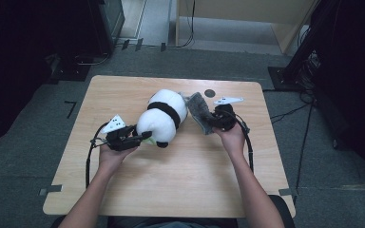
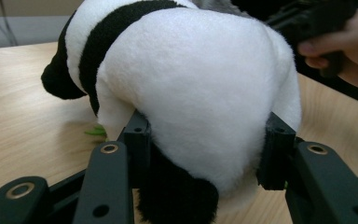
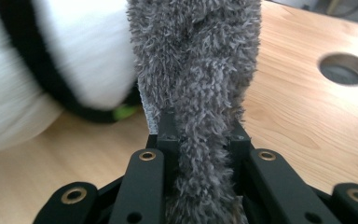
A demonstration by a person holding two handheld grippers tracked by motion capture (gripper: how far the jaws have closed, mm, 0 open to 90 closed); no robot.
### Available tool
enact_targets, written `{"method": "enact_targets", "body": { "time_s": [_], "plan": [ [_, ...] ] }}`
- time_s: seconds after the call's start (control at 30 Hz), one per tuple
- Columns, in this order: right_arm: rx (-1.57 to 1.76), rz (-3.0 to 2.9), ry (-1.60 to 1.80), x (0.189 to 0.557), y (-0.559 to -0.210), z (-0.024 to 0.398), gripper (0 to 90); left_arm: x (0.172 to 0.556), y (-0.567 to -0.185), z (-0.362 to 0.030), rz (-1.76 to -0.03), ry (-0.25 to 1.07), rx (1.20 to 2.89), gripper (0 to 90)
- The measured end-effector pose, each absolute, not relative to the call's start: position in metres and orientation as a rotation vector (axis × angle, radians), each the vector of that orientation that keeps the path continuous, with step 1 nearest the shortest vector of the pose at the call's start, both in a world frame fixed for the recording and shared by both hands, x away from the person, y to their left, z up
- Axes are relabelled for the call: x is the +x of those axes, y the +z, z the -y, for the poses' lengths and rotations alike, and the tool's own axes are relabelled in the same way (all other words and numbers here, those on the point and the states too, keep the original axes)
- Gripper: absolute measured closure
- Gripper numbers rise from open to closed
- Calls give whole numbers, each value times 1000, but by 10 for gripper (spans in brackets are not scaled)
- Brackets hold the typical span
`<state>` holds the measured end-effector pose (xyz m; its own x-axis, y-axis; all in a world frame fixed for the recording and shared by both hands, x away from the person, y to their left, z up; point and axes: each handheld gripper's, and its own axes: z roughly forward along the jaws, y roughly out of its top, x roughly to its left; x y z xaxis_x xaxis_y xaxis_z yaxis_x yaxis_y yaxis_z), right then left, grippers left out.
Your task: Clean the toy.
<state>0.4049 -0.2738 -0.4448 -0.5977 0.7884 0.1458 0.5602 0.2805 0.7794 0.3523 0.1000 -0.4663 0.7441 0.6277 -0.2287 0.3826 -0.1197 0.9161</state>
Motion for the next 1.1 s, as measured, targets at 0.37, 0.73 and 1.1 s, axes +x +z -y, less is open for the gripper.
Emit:
{"method": "enact_targets", "body": {
  "time_s": [0.37,0.73,1.1],
  "plan": [
    [1035,-2350,1341,363,-405,228,750,355,-464,-86,-921,294,1684,499],
    [930,-2409,1379,339,-416,179,752,352,-463,-73,-928,329,1688,500],
    [788,-2618,1189,327,-453,143,766,352,-459,-76,-952,299,1654,499]
  ]
}}
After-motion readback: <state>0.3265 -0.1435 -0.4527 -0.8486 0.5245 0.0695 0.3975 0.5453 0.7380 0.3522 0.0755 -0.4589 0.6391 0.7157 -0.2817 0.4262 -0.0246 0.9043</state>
